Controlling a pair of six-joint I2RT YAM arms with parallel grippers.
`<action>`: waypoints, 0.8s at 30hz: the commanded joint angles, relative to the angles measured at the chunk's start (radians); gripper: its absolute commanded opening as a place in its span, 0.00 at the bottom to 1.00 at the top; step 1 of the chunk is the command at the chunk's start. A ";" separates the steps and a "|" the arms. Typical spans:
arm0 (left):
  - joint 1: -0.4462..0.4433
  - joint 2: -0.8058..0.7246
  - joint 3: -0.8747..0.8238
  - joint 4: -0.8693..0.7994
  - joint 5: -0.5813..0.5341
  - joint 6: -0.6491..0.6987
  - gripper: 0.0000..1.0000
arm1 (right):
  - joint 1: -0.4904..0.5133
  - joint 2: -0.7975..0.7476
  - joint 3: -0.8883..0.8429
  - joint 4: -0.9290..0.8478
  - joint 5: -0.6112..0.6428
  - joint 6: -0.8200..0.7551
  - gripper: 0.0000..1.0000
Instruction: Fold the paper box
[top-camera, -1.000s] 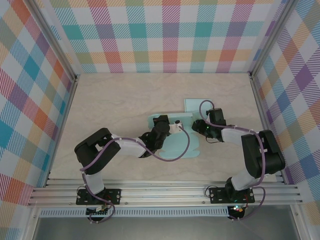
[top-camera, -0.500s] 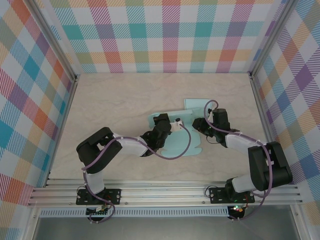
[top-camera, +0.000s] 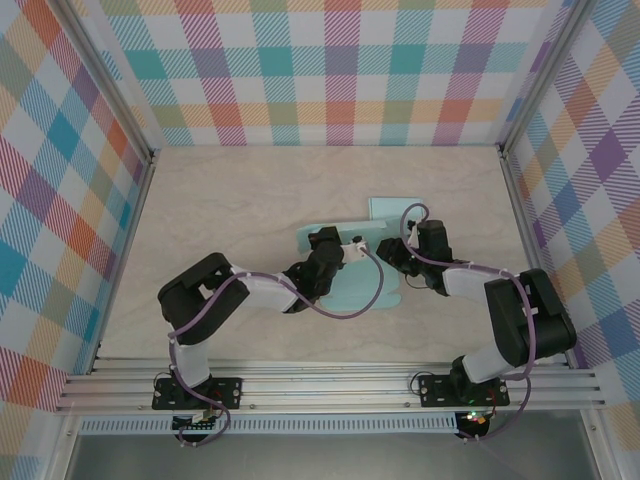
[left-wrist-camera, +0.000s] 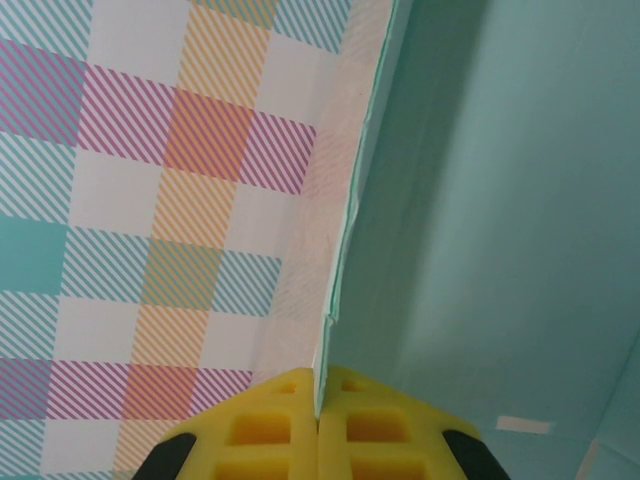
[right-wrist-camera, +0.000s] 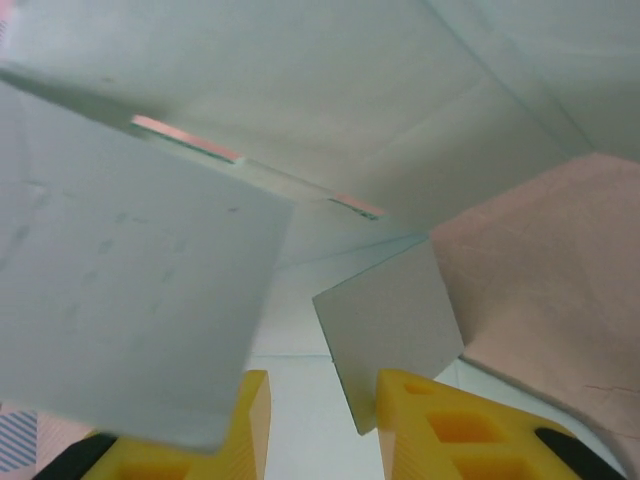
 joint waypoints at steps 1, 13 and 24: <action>-0.010 0.040 -0.007 0.094 -0.015 0.043 0.00 | 0.006 -0.004 0.002 0.022 -0.022 0.009 0.35; -0.009 0.085 -0.037 0.274 0.021 0.200 0.00 | -0.104 -0.477 0.036 -0.525 0.112 -0.198 0.44; -0.009 0.213 -0.014 0.561 0.091 0.457 0.00 | -0.365 -0.261 0.295 -0.643 0.018 -0.303 0.40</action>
